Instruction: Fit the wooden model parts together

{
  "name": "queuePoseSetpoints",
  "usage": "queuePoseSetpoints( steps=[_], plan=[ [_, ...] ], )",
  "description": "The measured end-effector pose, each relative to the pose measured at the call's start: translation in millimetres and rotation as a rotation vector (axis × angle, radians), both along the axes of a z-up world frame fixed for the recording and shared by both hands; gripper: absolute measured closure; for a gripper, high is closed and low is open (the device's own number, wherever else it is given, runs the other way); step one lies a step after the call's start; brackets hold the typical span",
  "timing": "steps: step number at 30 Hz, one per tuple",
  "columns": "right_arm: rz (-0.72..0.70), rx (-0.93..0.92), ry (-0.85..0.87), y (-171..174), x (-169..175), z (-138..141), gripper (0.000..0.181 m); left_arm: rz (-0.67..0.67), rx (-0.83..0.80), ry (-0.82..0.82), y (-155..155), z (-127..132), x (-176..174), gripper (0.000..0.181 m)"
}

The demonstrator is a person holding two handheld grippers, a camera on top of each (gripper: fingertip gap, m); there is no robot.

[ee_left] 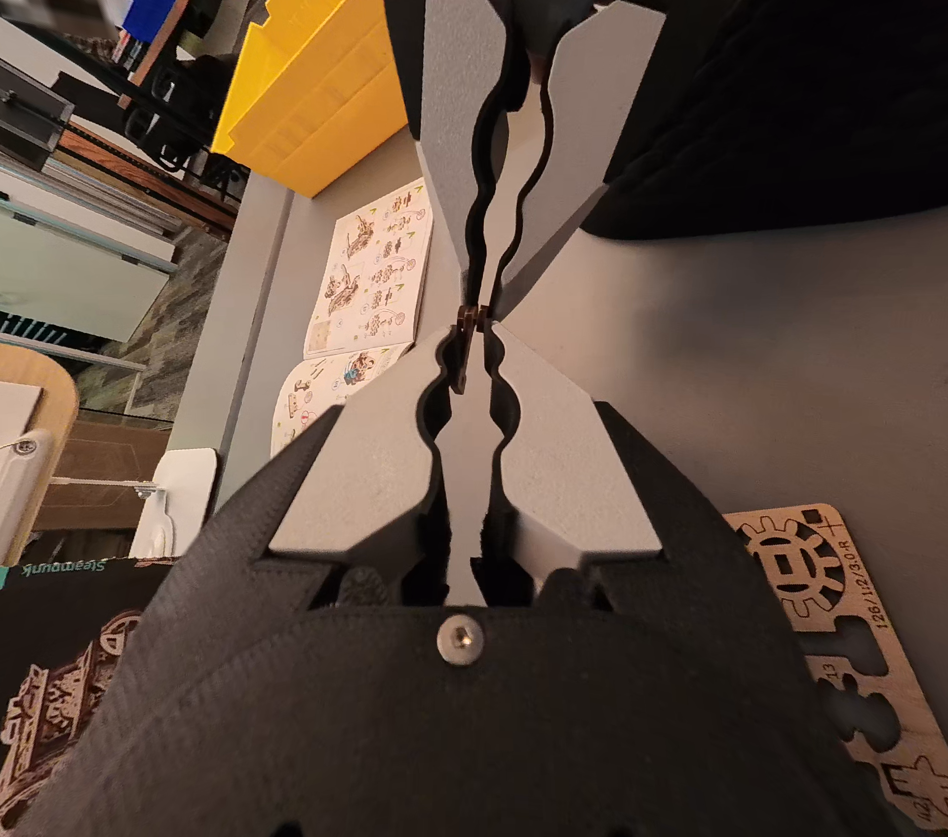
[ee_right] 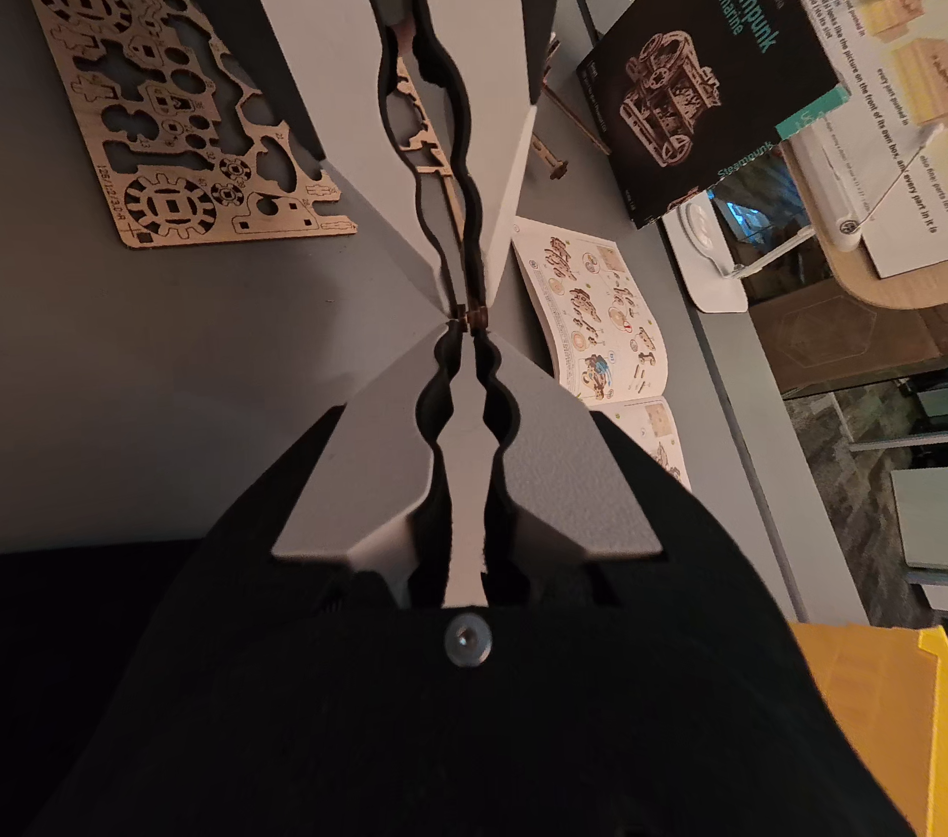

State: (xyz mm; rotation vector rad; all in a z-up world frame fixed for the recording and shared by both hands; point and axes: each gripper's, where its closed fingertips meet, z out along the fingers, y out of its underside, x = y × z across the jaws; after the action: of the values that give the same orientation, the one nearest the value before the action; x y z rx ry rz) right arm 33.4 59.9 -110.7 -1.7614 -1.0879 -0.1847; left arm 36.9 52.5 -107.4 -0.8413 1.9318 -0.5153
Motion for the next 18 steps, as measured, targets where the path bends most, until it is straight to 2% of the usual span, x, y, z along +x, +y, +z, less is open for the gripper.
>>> queuePoseSetpoints(
  steps=[8, 11, 14, 18],
  plan=[
    [-0.001, 0.024, 0.038, 5, -1, 4, 0.177, 0.013, -0.014, -0.013, 4, 3, 0, 0.174],
    [0.012, 0.027, -0.030, 4, 0, -2, 0.177, 0.013, -0.056, 0.011, 3, -3, 0, 0.174],
    [0.018, 0.025, -0.103, 4, 0, -11, 0.176, 0.012, -0.028, 0.051, 3, -13, -1, 0.175],
    [0.031, 0.012, -0.070, 3, -1, -10, 0.176, -0.002, 0.020, 0.060, 2, -14, -2, 0.176]
  ],
)
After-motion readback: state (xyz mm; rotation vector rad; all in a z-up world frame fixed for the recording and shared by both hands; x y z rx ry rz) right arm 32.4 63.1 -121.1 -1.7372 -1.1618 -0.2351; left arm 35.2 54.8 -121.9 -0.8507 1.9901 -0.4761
